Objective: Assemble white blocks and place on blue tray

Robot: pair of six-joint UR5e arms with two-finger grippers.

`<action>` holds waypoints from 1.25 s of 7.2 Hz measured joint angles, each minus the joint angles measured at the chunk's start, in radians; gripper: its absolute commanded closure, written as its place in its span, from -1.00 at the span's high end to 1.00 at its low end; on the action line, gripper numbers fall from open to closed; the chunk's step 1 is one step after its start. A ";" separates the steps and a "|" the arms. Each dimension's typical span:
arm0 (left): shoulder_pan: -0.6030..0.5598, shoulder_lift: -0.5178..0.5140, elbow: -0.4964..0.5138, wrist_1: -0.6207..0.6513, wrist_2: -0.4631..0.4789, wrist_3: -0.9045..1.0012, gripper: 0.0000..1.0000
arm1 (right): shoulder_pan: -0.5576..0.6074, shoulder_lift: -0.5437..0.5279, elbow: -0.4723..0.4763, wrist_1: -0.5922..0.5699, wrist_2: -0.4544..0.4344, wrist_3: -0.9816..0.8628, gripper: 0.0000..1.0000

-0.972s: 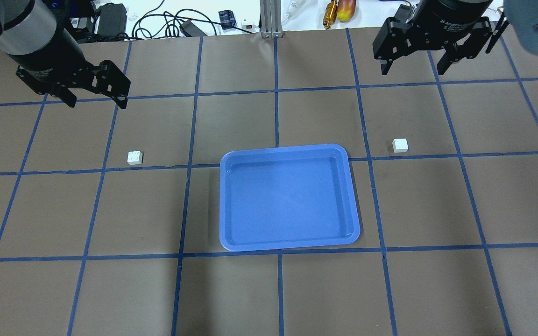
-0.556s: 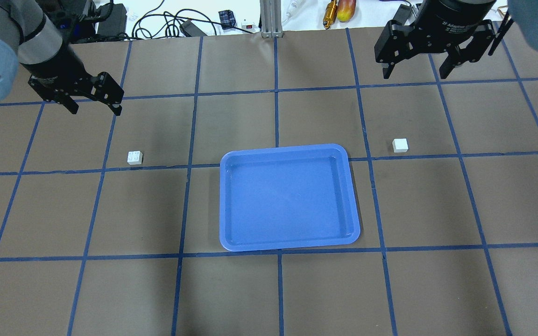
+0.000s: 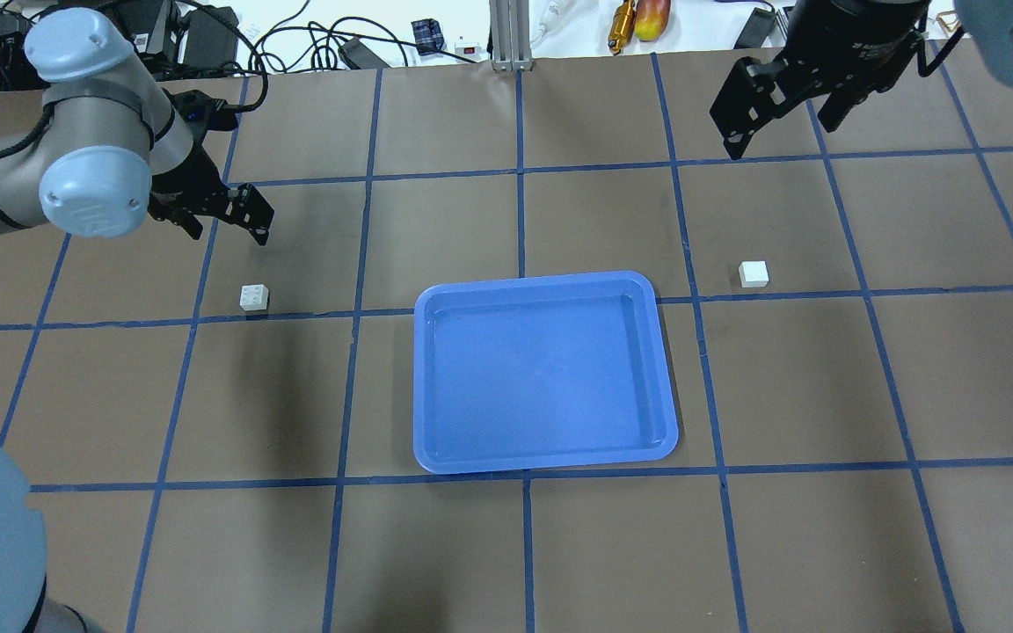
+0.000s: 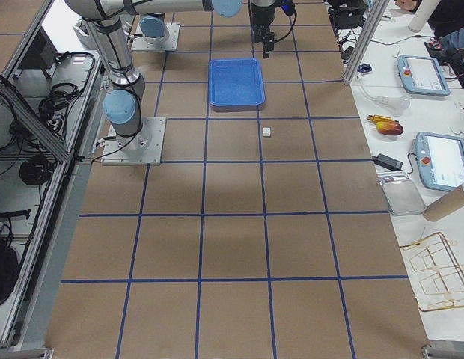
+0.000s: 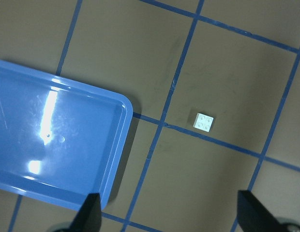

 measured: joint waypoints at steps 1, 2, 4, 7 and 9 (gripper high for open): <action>0.024 -0.015 -0.029 0.016 -0.004 0.026 0.92 | -0.015 0.018 0.002 -0.009 -0.017 -0.132 1.00; 0.040 -0.026 -0.059 0.030 -0.006 0.046 0.88 | -0.050 0.042 0.005 -0.023 -0.033 -0.249 1.00; 0.048 -0.043 -0.090 0.065 -0.017 0.054 0.75 | -0.151 0.110 0.012 -0.113 -0.022 -0.537 1.00; 0.048 -0.061 -0.144 0.135 -0.040 0.052 0.42 | -0.241 0.226 0.077 -0.299 0.072 -0.925 1.00; 0.048 -0.068 -0.187 0.226 -0.045 0.051 -0.39 | -0.325 0.285 0.144 -0.389 0.194 -1.152 1.00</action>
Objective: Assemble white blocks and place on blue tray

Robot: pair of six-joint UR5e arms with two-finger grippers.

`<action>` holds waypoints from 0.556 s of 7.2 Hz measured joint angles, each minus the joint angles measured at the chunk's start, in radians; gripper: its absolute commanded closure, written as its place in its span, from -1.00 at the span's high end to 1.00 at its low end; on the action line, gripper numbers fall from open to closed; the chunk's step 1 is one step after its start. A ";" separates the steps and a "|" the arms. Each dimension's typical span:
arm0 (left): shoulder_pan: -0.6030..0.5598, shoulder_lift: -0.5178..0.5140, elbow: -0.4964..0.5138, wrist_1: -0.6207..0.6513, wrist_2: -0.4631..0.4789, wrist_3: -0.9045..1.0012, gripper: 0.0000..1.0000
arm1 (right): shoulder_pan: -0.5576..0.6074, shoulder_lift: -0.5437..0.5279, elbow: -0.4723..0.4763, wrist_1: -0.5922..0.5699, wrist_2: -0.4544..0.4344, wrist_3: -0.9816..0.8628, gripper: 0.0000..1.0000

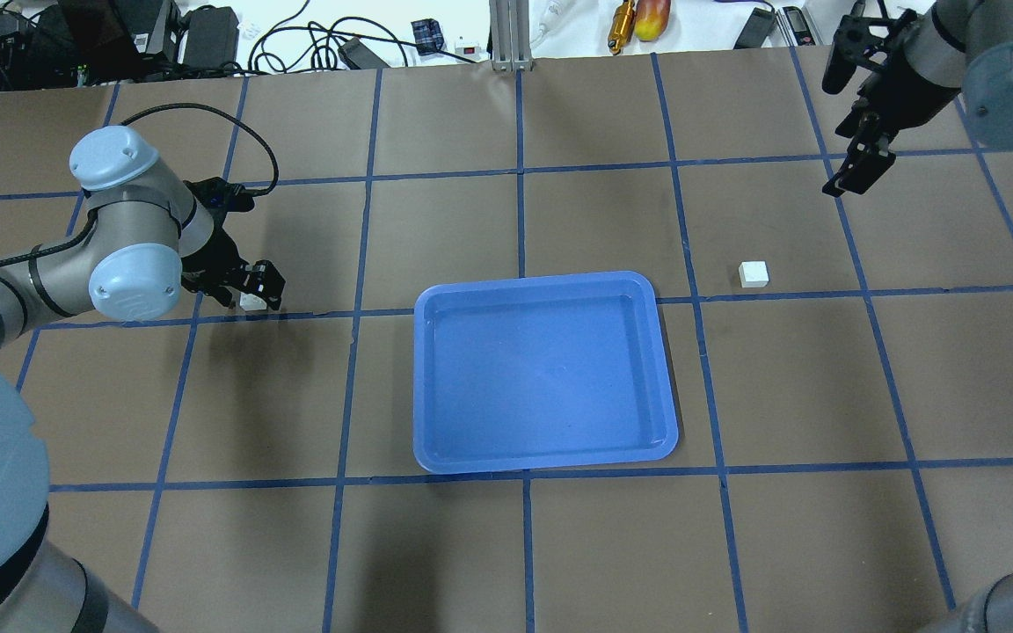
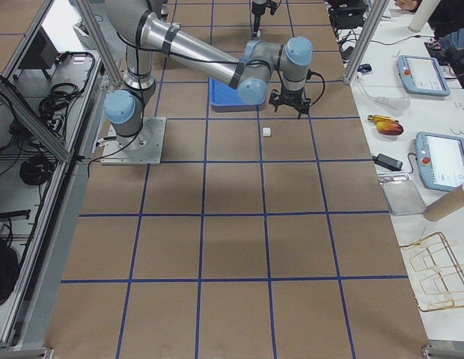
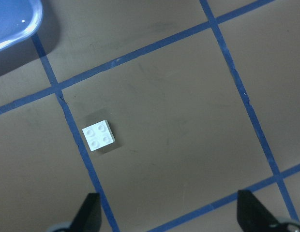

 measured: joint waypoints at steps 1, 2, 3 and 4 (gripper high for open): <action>0.000 0.000 -0.005 0.013 0.000 0.000 -0.59 | -0.054 0.018 0.039 -0.019 0.083 -0.132 0.98; 0.000 0.000 -0.006 0.017 0.000 0.000 -0.74 | -0.092 0.039 0.075 -0.036 0.154 -0.237 0.98; -0.001 0.002 -0.006 0.020 -0.002 -0.006 -0.79 | -0.115 0.069 0.098 -0.055 0.209 -0.306 0.98; -0.004 0.013 -0.006 0.019 -0.011 -0.022 -0.79 | -0.131 0.100 0.110 -0.063 0.241 -0.336 0.98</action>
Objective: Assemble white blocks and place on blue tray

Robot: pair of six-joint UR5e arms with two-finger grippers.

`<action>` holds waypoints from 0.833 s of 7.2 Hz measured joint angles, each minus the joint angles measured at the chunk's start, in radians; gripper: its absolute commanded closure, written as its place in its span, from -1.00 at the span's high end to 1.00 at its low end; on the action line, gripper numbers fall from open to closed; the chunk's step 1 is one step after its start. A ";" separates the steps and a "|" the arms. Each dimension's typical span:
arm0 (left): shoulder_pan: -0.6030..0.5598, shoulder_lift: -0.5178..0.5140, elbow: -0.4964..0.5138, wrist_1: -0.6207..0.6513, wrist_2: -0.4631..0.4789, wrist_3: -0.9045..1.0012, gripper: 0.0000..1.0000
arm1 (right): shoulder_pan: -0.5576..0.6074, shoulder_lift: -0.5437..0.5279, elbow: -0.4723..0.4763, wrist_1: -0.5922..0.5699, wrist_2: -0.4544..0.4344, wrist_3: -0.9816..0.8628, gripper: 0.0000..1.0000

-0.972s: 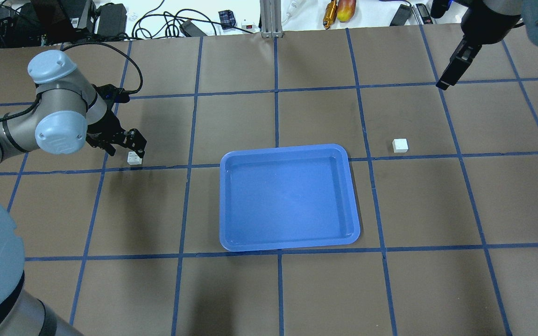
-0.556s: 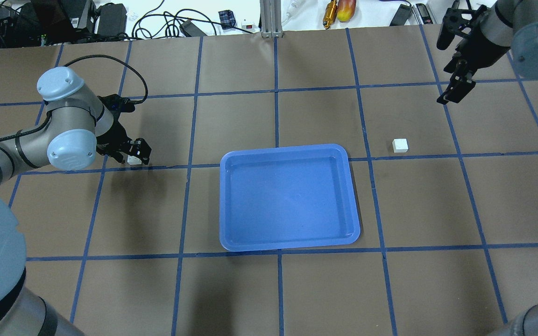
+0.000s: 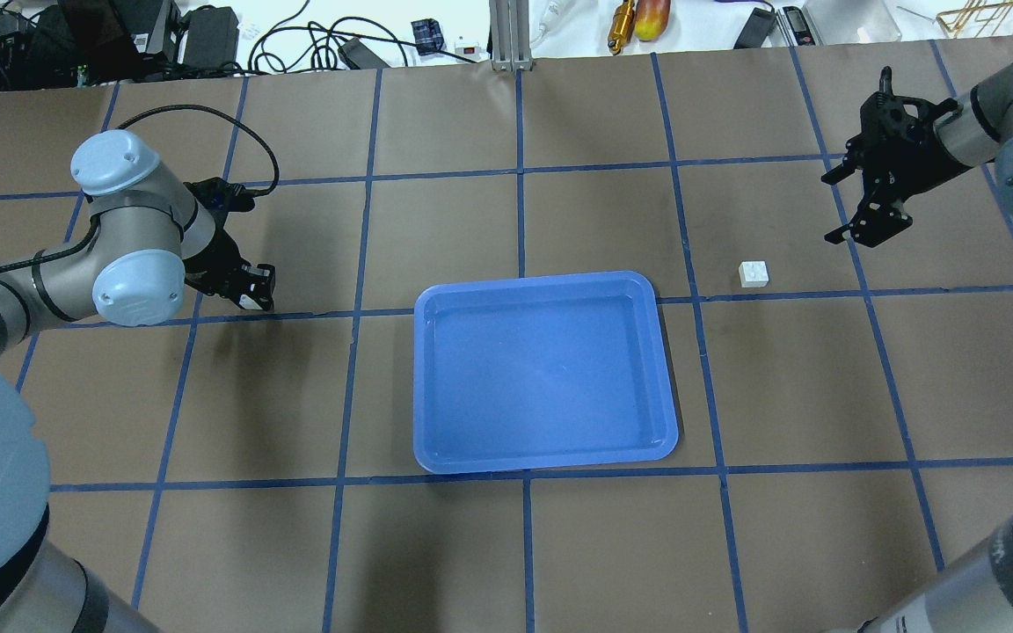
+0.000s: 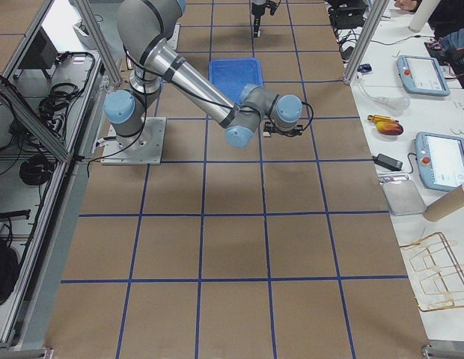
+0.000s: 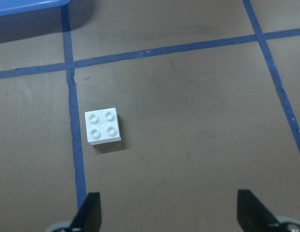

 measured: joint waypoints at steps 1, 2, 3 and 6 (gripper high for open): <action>-0.008 0.019 0.001 -0.007 -0.017 -0.027 -0.79 | -0.007 0.022 0.012 0.002 0.018 -0.010 0.97; -0.025 0.042 0.001 -0.025 -0.041 -0.068 -0.80 | -0.007 0.032 0.033 0.005 0.033 -0.021 0.98; -0.055 0.074 0.001 -0.056 -0.077 -0.120 -0.82 | -0.003 0.036 0.066 0.001 0.041 -0.041 0.99; -0.252 0.153 -0.002 -0.108 -0.142 -0.432 -1.00 | 0.028 0.037 0.115 -0.007 0.047 -0.070 0.93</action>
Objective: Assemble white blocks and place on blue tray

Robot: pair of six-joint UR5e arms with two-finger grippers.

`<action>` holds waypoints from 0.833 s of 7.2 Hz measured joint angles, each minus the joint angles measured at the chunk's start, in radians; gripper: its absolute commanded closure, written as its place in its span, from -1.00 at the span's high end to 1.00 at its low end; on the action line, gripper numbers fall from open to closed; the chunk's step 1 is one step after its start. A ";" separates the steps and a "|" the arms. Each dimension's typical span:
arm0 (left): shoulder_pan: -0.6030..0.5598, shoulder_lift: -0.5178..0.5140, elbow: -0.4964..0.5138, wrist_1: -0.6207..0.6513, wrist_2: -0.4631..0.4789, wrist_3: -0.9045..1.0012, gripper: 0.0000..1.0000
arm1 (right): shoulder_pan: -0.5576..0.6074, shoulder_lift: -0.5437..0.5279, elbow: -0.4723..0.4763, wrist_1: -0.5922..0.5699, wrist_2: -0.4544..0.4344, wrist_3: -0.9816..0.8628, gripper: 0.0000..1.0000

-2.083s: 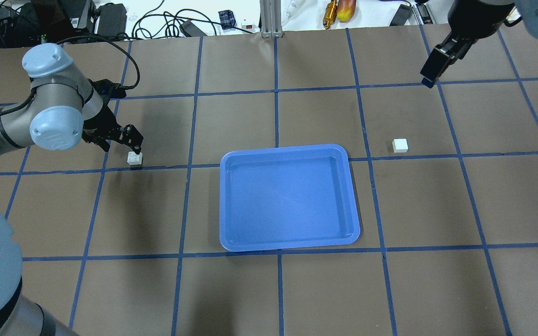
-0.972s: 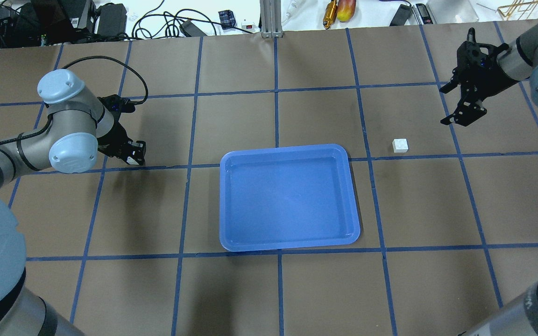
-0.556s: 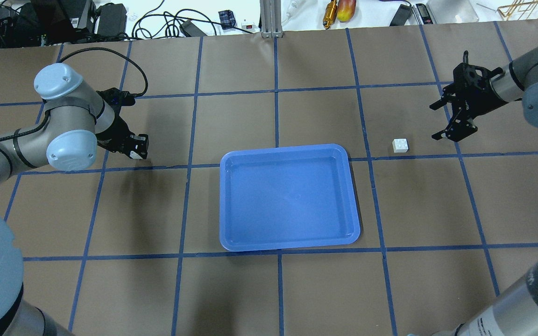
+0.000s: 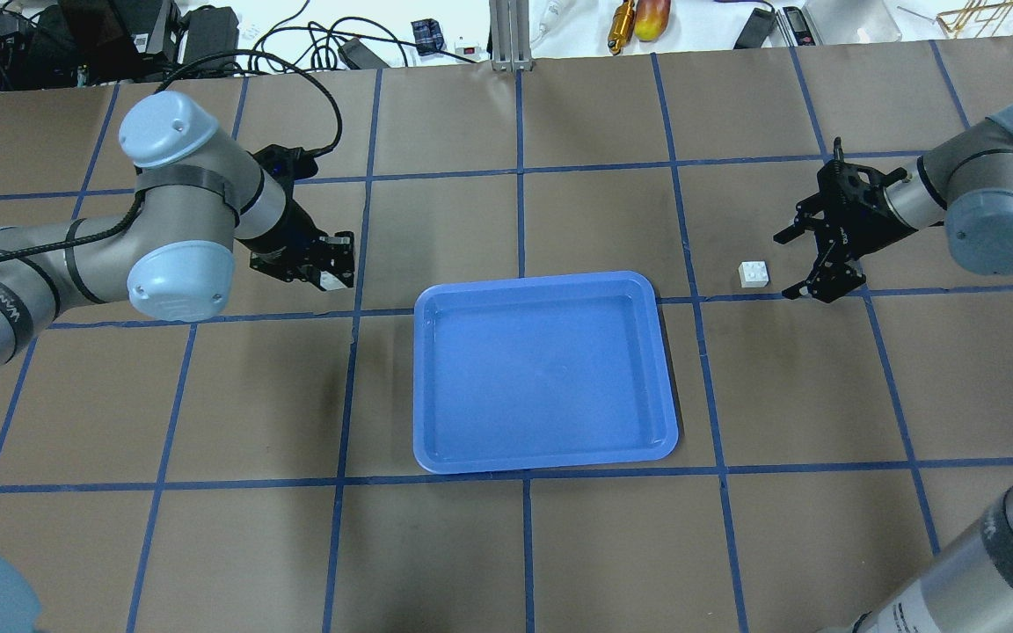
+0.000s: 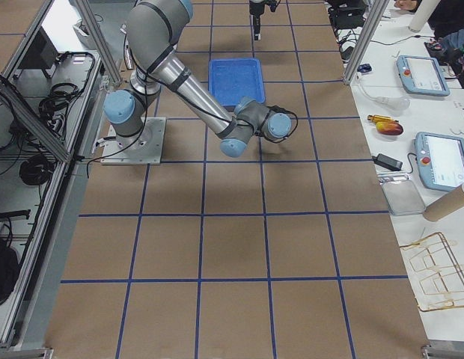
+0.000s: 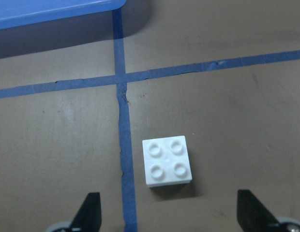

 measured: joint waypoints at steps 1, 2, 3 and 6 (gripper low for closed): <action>-0.087 0.003 0.000 0.002 -0.003 -0.148 -1.00 | 0.008 0.001 0.007 -0.001 0.001 -0.003 0.81; -0.161 -0.009 0.000 0.009 -0.002 -0.289 -1.00 | 0.018 0.004 0.011 -0.002 0.004 -0.005 0.56; -0.213 -0.027 0.000 0.015 0.001 -0.384 -1.00 | 0.026 0.008 0.012 -0.004 0.010 -0.006 0.20; -0.316 -0.062 -0.001 0.060 0.004 -0.519 -0.89 | 0.031 0.015 0.012 -0.006 0.014 -0.006 -0.64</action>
